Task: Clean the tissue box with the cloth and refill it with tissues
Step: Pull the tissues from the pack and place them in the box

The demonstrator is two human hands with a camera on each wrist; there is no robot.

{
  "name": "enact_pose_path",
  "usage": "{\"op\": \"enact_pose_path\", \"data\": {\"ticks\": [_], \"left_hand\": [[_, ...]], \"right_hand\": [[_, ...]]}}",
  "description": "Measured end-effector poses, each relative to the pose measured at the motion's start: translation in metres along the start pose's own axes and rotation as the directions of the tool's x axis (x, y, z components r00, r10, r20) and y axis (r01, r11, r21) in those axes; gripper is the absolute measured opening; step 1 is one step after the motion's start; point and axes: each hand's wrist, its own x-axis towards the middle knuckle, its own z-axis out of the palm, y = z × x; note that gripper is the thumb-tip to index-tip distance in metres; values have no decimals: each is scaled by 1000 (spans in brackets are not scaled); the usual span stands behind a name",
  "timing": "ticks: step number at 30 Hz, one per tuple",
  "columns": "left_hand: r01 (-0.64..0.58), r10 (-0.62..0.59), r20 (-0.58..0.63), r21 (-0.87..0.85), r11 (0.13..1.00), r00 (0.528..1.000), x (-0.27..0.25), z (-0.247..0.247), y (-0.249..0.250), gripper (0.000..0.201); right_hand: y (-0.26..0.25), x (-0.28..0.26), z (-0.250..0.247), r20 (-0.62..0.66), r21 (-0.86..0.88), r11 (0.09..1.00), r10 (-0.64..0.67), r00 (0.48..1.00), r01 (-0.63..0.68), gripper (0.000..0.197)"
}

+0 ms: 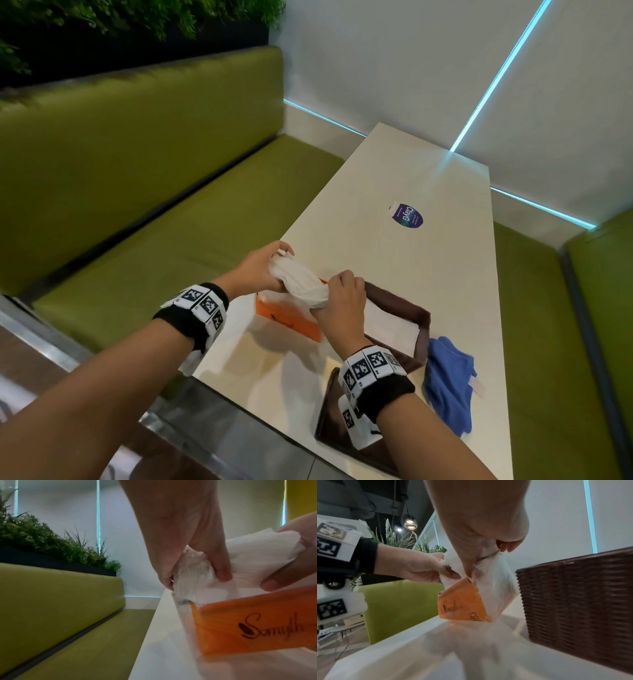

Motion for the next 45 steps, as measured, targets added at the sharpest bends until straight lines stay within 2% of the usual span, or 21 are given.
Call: {"op": "enact_pose_path", "data": {"ticks": [2,4,6,9,16,23,27,30,33,39,42,45], "left_hand": [[-11,11,-6,7,1000,1000,2,-2,4,60],[-30,31,-7,40,999,1000,4,-5,7,59],[-53,53,-5,62,997,999,5,-7,10,58],[-91,92,-20,68,994,996,5,-10,12,56],[-125,131,-81,73,989,988,2,-12,13,56],[-133,135,-84,31,991,987,0,-13,13,60],[-113,107,-102,-51,992,989,1,-15,15,74],[-81,64,-97,-182,980,993,0,-19,15,87],[-54,33,-100,-224,973,994,-2,-18,14,92],[-38,21,-80,-221,974,997,-2,-12,10,96],[-45,33,-64,-189,981,997,-1,-12,6,100],[-53,42,-71,-173,983,997,0,-13,8,102]], "right_hand": [[2,2,0,-2,53,999,3,1000,-2,30],[0,2,-4,67,139,989,35,997,-44,23],[-3,2,-11,141,226,968,80,987,-111,26],[-7,1,-20,172,265,950,123,977,-166,35],[-6,4,-12,150,283,946,120,981,-159,35],[-4,8,-18,127,371,918,101,987,-142,37],[-4,11,-22,137,493,857,94,986,-150,33],[-2,14,-26,183,642,735,131,974,-219,31],[0,13,-30,190,732,638,147,971,-240,33],[5,13,-25,256,752,595,131,958,-283,33],[7,12,-23,242,796,534,148,959,-284,31],[7,14,-22,229,810,518,154,961,-276,32]]}}
